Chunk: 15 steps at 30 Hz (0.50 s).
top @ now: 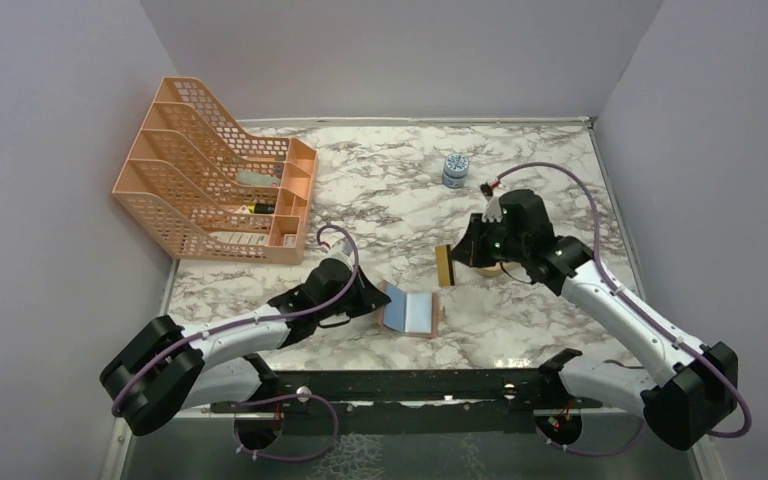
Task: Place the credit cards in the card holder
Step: Insert the credit card into the card holder.
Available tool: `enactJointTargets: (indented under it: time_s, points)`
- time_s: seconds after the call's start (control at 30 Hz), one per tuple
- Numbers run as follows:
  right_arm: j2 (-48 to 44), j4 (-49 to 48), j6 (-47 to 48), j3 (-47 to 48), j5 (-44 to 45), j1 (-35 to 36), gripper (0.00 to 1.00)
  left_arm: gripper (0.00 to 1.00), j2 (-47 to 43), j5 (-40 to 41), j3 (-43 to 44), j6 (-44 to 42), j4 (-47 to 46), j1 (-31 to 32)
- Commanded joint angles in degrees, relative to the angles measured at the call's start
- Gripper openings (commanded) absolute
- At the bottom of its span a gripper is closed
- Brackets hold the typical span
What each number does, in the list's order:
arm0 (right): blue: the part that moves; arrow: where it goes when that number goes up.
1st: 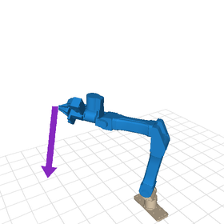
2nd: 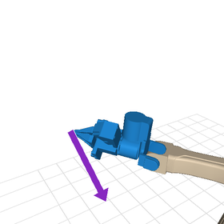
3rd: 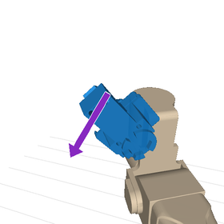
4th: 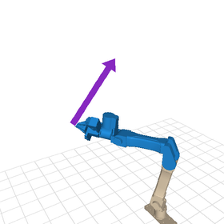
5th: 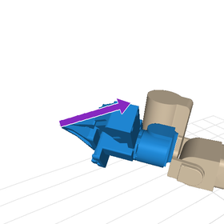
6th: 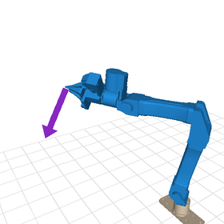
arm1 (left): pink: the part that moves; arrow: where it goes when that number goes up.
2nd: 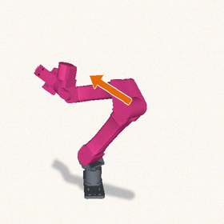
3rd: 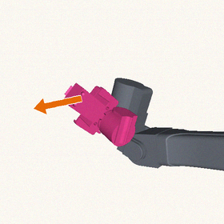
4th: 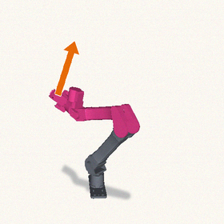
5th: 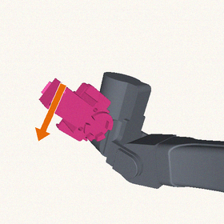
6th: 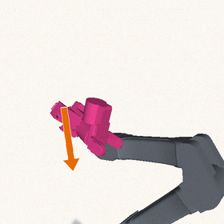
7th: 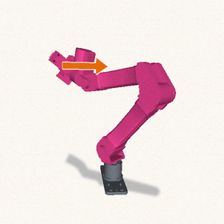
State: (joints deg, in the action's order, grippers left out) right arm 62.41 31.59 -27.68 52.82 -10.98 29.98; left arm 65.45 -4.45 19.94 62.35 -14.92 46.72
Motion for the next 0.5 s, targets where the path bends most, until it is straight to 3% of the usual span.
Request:
enactJointTargets:
  time_s: [0.0, 0.13, 0.3, 0.47]
  points:
    - [-0.8, -12.5, -9.9, -7.6, -10.8, 2.4, 0.01, 0.0, 1.3, 1.1, 0.8, 2.0, -3.1, 0.0]
    - [2.0, -16.8, -13.1, -11.3, -9.6, 6.8, 0.01, 0.01, 1.9, 0.7, 0.2, 1.6, -3.0, 0.0]
    - [6.7, -20.1, -16.7, -13.2, -6.5, 13.0, 0.01, 0.18, 2.3, 0.1, 0.2, -0.5, -1.8, -0.1]
    - [8.9, -22.5, -16.8, -15.2, -4.9, 13.5, 0.01, 0.27, 1.6, 2.8, 2.2, -3.2, 5.4, 0.0]
